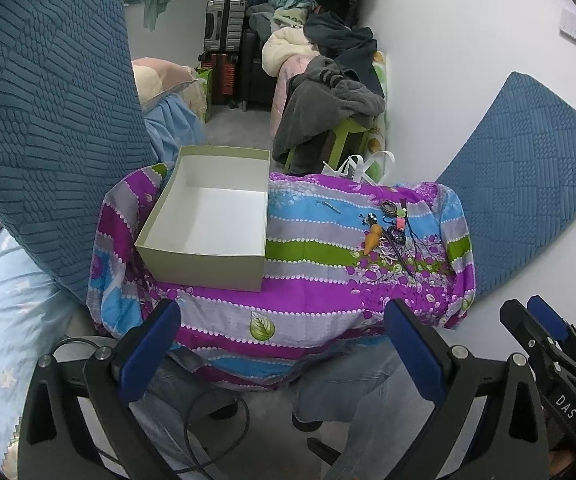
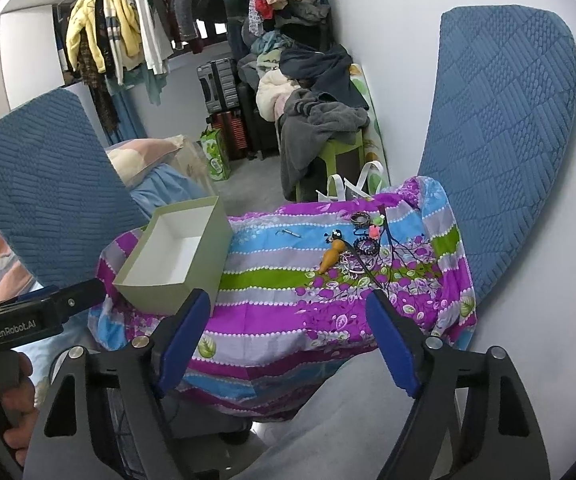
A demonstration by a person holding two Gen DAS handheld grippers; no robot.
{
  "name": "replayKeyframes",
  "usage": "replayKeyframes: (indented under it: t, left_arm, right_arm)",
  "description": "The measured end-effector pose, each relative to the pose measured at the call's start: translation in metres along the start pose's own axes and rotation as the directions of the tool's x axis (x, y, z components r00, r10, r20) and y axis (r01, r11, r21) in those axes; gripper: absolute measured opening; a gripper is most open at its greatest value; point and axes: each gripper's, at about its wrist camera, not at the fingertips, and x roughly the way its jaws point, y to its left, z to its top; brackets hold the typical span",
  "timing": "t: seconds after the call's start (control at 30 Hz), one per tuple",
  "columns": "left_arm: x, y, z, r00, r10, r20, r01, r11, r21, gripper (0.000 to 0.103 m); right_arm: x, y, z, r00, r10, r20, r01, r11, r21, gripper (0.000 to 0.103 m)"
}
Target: Organize jewelry
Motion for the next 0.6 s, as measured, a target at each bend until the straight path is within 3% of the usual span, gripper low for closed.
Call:
replayKeyframes:
  t: [0.6]
  left_arm:
    - [0.012, -0.01, 0.004, 1.0, 0.001, -0.01, -0.001, 1.0, 0.009, 0.099]
  right_arm:
    - [0.004, -0.009, 0.003, 1.0, -0.005, -0.002, 0.005, 1.0, 0.009, 0.073]
